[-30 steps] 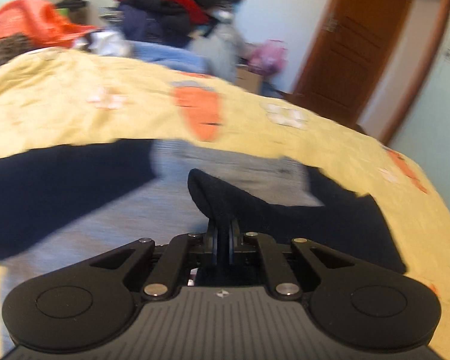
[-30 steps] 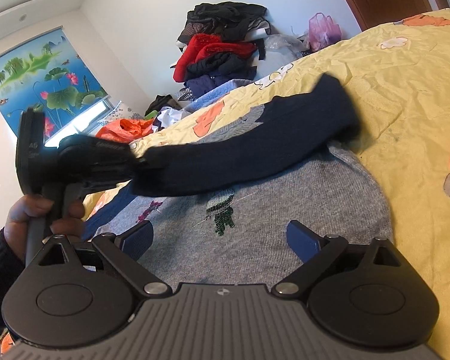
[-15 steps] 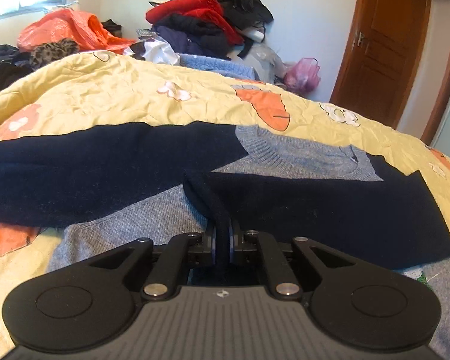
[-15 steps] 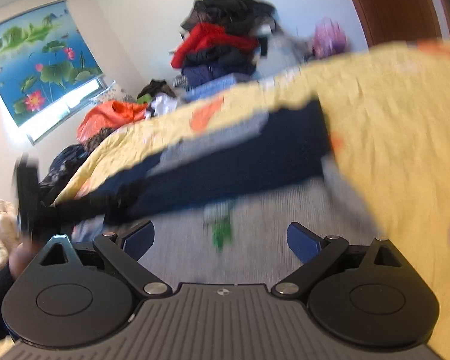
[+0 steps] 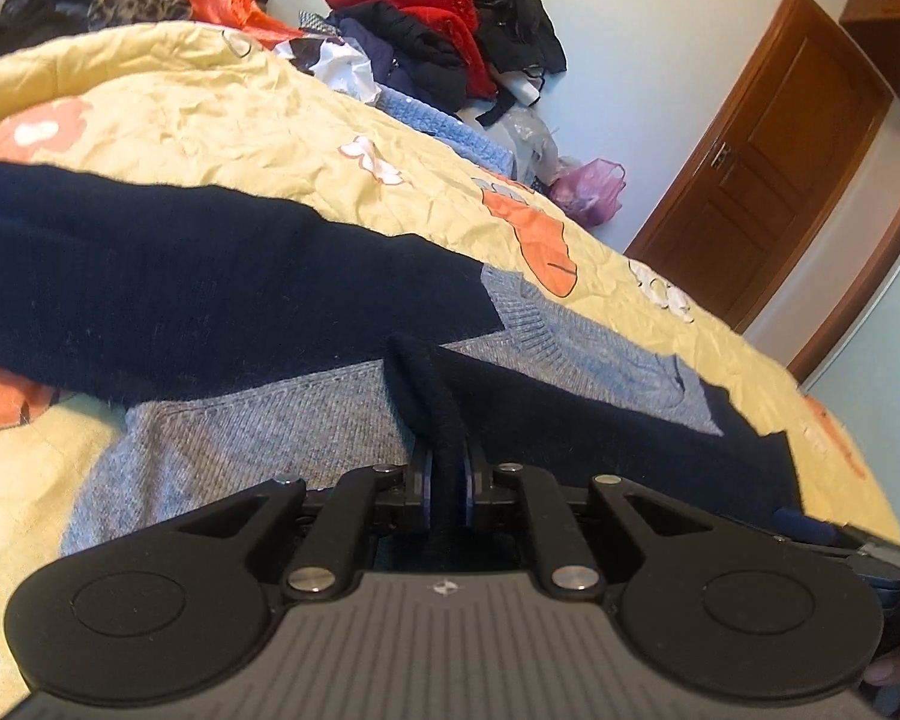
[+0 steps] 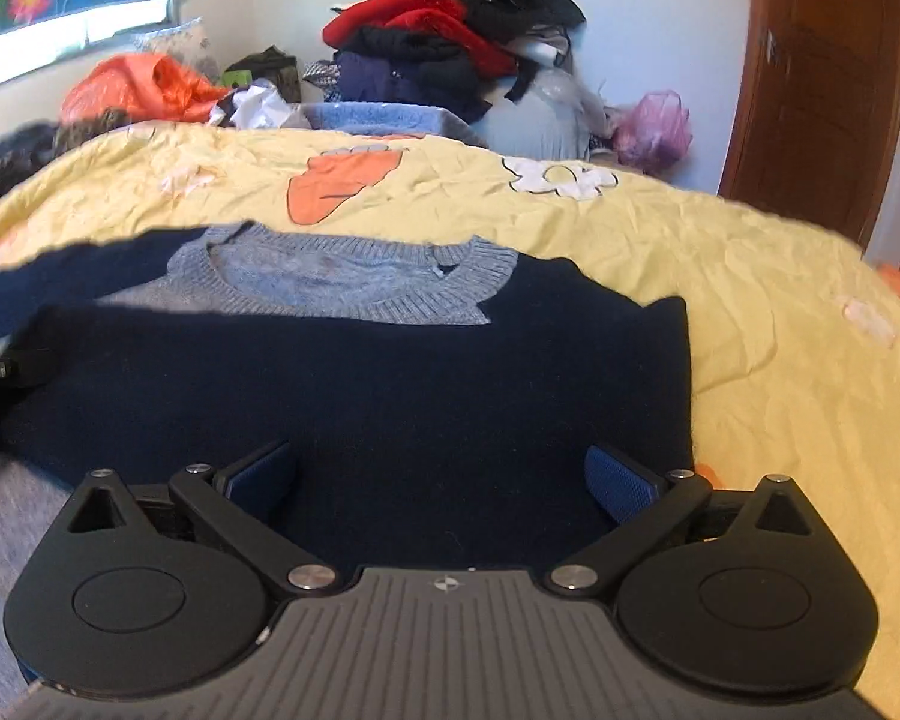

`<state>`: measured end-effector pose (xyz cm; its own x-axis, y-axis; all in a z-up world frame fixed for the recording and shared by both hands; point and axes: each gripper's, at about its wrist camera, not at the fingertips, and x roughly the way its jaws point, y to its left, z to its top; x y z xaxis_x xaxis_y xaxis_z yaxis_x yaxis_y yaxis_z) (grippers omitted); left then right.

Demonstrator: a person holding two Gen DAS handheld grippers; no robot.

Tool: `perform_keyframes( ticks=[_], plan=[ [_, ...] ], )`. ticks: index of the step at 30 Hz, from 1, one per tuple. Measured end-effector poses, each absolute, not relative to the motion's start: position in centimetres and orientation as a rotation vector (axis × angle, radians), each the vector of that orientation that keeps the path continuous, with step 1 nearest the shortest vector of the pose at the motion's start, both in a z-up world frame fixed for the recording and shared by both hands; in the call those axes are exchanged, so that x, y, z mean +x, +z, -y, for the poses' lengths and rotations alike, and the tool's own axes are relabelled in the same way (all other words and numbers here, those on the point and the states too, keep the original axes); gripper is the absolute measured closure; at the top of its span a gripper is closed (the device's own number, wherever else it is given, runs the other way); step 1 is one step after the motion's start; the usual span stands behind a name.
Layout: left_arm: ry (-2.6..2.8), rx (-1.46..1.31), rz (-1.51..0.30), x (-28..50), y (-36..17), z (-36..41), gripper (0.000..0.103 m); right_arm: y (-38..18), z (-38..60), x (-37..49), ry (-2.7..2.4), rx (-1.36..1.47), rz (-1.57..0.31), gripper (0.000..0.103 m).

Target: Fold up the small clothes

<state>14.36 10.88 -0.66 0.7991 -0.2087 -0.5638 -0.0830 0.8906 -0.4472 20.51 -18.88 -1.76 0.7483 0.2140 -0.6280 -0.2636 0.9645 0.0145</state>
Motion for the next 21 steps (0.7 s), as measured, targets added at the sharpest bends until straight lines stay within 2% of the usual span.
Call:
perform_keyframes(
  ticks=[4,6,7,8,9,10,12,16,21],
  plan=[
    [-0.051,-0.603,-0.658,12.7,0.3,-14.0,0.089,-1.8,18.8,20.4,0.262,-0.086,-0.677,0.000],
    [0.018,-0.670,-0.594,10.7,1.1,-17.3,0.077,-1.7,18.8,20.4,0.262,-0.087,-0.677,0.000],
    [0.073,-0.706,-0.553,9.6,1.6,-19.3,0.059,-1.7,18.7,20.5,0.261,-0.087,-0.676,0.000],
    [0.144,-0.745,-0.511,8.5,2.0,-21.6,0.033,-1.7,18.7,20.5,0.262,-0.087,-0.676,0.000],
    [0.226,-0.781,-0.472,7.6,2.4,-23.9,0.022,-1.7,18.7,20.5,0.262,-0.086,-0.676,0.000],
    [0.315,-0.814,-0.438,6.7,2.7,-26.4,0.016,-1.7,18.7,20.5,0.262,-0.087,-0.676,0.000],
    [0.472,-0.862,-0.419,5.8,3.1,-31.1,0.016,-1.7,18.7,20.4,0.263,-0.085,-0.676,0.000],
    [0.630,-1.019,-0.509,5.0,1.7,-37.8,0.018,-1.7,18.6,20.4,0.263,-0.082,-0.676,0.000],
    [0.537,-1.116,-0.442,4.8,0.5,-39.9,0.018,-1.7,18.7,20.4,0.264,-0.082,-0.676,0.000]
  ],
)
